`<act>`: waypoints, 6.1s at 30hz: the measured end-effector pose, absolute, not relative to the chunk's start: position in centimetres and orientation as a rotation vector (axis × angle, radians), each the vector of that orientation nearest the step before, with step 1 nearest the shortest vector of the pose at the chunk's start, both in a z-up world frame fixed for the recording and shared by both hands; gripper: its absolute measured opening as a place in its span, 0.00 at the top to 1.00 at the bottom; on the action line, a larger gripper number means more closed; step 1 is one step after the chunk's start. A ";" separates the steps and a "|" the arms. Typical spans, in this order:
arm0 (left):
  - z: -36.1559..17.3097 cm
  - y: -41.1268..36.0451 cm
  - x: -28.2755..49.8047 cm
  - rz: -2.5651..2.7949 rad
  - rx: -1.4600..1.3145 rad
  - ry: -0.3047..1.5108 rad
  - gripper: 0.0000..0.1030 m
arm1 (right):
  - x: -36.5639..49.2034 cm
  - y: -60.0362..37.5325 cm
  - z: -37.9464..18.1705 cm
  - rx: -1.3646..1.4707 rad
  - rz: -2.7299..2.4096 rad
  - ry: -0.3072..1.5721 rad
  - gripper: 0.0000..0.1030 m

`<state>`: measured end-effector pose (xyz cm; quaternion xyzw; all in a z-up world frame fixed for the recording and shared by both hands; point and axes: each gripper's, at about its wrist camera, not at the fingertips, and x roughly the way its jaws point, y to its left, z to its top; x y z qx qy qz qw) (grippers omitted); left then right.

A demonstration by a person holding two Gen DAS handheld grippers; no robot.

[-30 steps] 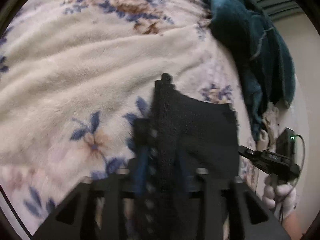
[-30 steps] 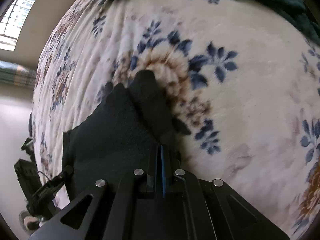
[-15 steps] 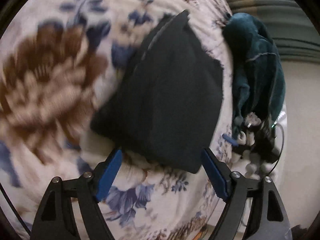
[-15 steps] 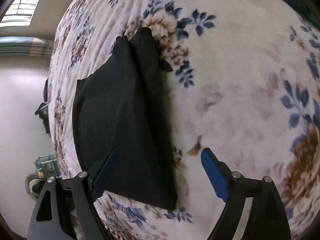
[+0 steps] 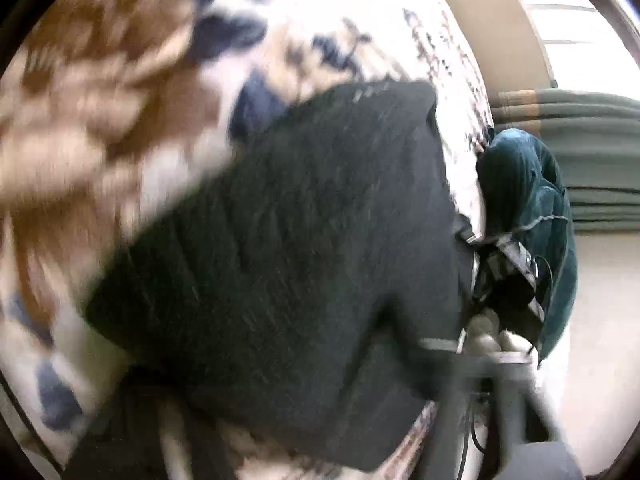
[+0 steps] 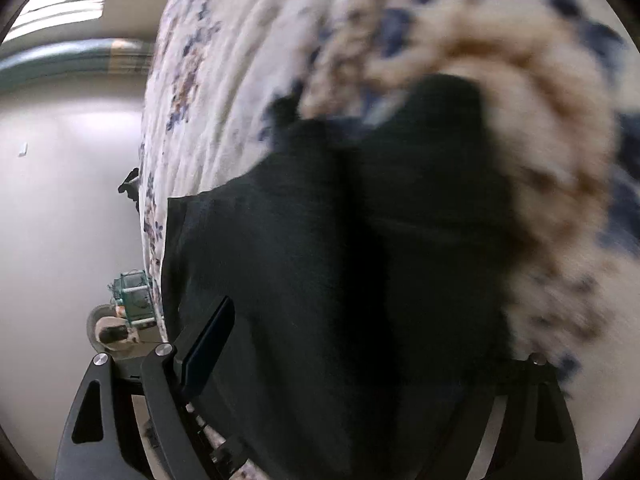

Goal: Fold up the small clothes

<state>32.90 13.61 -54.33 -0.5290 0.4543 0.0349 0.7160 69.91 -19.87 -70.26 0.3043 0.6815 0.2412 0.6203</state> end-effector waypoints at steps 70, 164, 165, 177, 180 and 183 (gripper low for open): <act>-55.5 20.2 27.1 0.287 -0.574 1.517 0.00 | 41.4 -30.0 -57.5 0.966 -0.040 1.422 0.98; -55.1 19.8 32.0 0.071 -0.762 1.463 0.05 | 37.2 -28.0 -70.6 1.456 0.179 1.198 0.54; -54.8 19.6 32.3 0.047 -0.774 1.440 0.05 | 37.0 -27.9 -70.4 1.463 0.207 1.189 0.44; -56.2 15.7 39.1 -0.100 -0.798 1.371 0.00 | 42.0 -22.7 -72.2 1.529 0.393 1.203 0.02; -55.2 15.9 38.7 -0.149 -0.837 1.337 0.00 | 42.9 -21.4 -71.7 1.506 0.437 1.218 0.02; -55.9 15.8 39.0 -0.157 -0.838 1.363 0.00 | 42.5 -20.8 -71.7 1.500 0.451 1.244 0.03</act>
